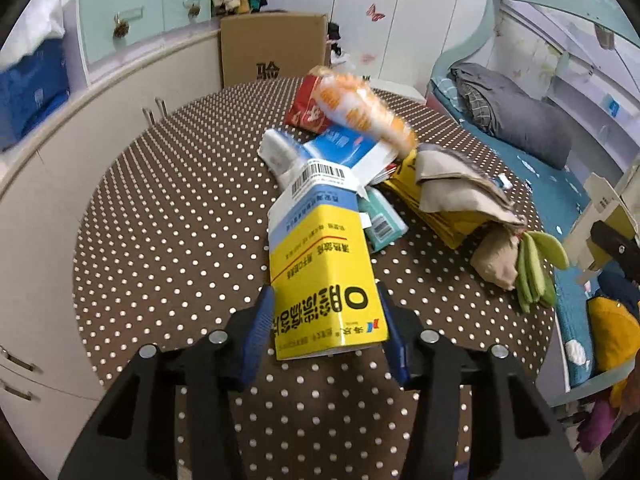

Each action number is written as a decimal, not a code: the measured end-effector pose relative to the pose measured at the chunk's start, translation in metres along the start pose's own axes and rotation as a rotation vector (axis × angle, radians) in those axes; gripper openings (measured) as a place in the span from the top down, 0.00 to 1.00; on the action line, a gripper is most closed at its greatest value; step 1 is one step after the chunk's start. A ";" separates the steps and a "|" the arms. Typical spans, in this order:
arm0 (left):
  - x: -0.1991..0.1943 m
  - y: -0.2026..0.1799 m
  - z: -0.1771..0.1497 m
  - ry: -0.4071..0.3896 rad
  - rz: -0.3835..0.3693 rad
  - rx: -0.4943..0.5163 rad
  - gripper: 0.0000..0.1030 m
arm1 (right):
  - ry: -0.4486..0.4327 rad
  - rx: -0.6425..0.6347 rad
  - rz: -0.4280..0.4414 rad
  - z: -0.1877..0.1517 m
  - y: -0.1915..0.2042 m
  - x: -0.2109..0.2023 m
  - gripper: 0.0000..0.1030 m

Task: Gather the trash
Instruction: 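Grasp the white-green paper carton with right tool while left tool grasps yellow box, then carry the carton and yellow box over to the blue bucket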

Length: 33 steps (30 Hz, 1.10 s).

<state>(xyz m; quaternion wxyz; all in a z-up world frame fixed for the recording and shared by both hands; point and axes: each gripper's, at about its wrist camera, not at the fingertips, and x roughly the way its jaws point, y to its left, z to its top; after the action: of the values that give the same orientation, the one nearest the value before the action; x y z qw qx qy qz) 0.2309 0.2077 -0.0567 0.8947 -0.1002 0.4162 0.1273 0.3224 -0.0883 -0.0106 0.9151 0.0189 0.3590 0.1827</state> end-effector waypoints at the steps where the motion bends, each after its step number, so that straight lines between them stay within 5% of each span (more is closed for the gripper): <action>1: -0.004 -0.002 -0.001 -0.007 -0.005 0.004 0.52 | -0.002 0.002 0.001 -0.001 0.000 -0.002 0.52; 19: -0.057 -0.096 0.000 -0.134 -0.108 0.176 0.52 | -0.052 0.100 -0.107 -0.027 -0.051 -0.052 0.52; 33: -0.070 -0.191 -0.012 -0.157 -0.269 0.368 0.52 | -0.081 0.196 -0.247 -0.053 -0.113 -0.095 0.52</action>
<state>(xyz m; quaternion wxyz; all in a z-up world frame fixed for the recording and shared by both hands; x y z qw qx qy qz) 0.2387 0.0128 0.0037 0.9364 0.0202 0.3444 -0.0638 0.2587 -0.2320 -0.0069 0.9381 0.0711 0.3375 0.0319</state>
